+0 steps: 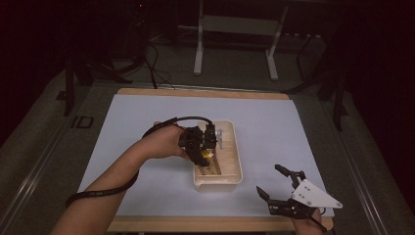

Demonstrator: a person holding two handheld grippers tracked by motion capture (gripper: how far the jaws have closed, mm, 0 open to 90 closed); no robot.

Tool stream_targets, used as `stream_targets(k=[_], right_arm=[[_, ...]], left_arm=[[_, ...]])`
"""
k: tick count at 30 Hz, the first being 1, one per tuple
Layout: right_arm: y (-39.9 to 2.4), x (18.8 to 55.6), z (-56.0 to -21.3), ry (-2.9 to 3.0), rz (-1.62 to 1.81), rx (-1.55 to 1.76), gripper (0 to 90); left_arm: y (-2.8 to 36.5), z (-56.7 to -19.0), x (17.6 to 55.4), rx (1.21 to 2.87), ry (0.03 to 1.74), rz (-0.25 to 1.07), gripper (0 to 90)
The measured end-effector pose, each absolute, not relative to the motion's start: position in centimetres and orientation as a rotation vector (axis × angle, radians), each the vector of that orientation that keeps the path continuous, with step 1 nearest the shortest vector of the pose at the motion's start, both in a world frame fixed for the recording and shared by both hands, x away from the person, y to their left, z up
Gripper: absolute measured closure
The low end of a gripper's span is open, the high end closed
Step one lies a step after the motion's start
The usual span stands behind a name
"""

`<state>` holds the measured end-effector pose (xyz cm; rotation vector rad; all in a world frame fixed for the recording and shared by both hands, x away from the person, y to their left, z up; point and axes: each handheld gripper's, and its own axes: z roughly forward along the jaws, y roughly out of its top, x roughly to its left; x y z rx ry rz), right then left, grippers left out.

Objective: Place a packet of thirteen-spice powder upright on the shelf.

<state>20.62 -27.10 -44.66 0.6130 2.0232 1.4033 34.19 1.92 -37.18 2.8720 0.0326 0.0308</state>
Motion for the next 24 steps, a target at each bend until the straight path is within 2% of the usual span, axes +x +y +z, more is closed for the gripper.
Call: stream_targets(k=[16, 24], right_arm=[[-27.1, 20.7, -44.7, 2.027, 1.404, 0.608, 16.0], [-27.1, 20.7, -44.7, 2.027, 1.407, 0.611, 16.0]], left_arm=[[1.5, -40.4, 34.3, 2.800, 0.054, 0.013, 66.9], [1.3, -42.4, 34.3, 2.660, 0.080, 0.013, 65.5]])
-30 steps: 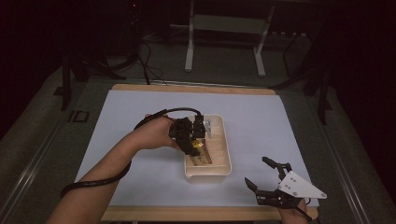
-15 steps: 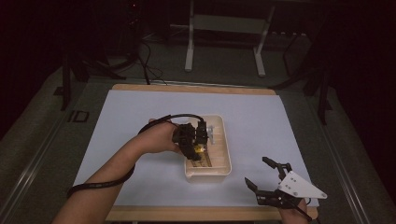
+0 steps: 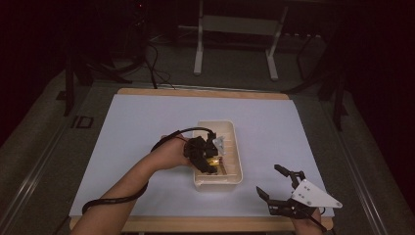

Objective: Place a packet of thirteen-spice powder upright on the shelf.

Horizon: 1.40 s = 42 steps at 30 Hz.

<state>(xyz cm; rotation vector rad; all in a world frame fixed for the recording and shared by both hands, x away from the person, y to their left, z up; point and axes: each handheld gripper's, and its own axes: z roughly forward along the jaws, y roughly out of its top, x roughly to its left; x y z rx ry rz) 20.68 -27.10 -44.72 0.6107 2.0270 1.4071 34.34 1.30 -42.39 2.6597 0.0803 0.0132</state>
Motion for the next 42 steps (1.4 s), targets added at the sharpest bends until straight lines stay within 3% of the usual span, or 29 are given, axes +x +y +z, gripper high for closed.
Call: stream_targets(k=[19, 36, 38, 42], right_arm=[[-27.2, 20.7, -44.7, 2.026, 1.414, 0.613, 16.0], [-27.1, 20.7, -44.7, 2.026, 1.416, 0.614, 16.0], [-27.1, 20.7, -44.7, 2.028, 1.415, 0.613, 16.0], [-27.1, 20.7, -44.7, 2.028, 1.413, 0.614, 16.0]], left_arm=[[2.1, -45.5, 34.0, 2.353, 0.087, 0.078, 60.7], [4.8, -44.0, 33.4, 2.287, 0.132, 0.106, 58.7], [5.2, -43.9, 33.3, 2.278, 0.153, 0.124, 53.5], [6.4, -43.2, 33.4, 2.230, 0.230, 0.117, 53.4]])
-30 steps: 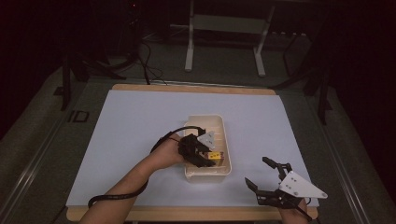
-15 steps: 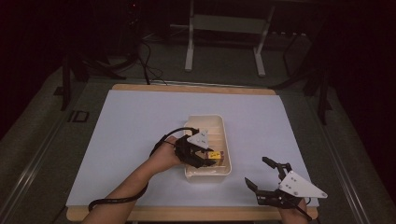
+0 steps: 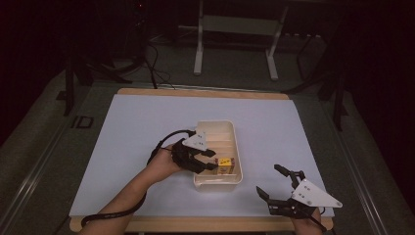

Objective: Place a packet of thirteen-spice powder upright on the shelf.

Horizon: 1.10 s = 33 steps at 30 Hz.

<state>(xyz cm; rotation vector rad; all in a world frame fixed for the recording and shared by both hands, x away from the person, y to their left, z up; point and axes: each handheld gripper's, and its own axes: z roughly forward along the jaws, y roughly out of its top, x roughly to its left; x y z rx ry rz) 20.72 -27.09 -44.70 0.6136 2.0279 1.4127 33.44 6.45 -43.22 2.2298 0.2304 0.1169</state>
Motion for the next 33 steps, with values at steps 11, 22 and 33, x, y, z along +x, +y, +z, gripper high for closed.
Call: stream_targets(k=[11, 22, 33], right_arm=[[-27.1, 20.7, -44.7, 2.023, 1.411, 0.614, 16.0], [-27.1, 20.7, -44.7, 2.017, 1.409, 0.617, 16.0], [-26.9, 20.6, -44.7, 2.008, 1.400, 0.616, 15.9]], left_arm=[[9.3, -42.2, 33.1, 2.112, 0.459, 0.138, 15.6], [12.5, -41.6, 32.6, 2.039, 0.562, 0.231, 0.4], [15.5, -41.4, 31.4, 2.032, 0.643, 0.301, 0.4]])
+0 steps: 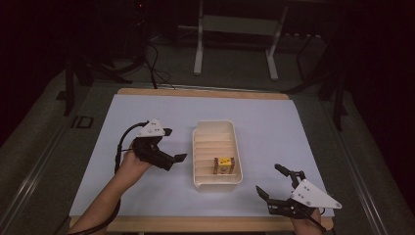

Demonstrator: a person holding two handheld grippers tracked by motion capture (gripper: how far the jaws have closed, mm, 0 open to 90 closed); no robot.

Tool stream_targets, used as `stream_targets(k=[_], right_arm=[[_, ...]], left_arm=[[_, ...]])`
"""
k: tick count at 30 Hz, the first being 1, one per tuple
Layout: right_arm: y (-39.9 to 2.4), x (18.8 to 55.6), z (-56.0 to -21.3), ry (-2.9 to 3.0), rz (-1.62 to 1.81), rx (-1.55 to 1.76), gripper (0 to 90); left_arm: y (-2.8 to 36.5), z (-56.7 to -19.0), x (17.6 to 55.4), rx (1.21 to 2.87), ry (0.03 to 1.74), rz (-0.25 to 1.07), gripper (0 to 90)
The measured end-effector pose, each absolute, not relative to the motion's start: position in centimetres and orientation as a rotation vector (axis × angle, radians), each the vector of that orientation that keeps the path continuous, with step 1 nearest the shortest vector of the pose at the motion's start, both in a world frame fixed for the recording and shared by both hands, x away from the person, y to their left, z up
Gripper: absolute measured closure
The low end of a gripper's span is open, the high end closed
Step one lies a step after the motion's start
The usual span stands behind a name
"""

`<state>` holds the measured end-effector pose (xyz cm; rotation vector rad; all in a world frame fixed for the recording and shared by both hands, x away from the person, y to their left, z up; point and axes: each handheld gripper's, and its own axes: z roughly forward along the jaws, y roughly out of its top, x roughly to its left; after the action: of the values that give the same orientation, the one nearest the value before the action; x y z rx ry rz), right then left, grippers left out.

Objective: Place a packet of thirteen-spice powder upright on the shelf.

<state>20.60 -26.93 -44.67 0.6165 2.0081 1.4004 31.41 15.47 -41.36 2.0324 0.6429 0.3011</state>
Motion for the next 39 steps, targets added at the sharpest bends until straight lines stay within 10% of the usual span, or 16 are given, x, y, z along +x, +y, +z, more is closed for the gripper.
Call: stream_targets(k=[39], right_arm=[[-26.7, 20.6, -44.9, 2.002, 1.383, 0.628, 15.8]], left_arm=[[20.4, -45.5, 26.5, 2.060, 0.791, 0.294, 0.5]])
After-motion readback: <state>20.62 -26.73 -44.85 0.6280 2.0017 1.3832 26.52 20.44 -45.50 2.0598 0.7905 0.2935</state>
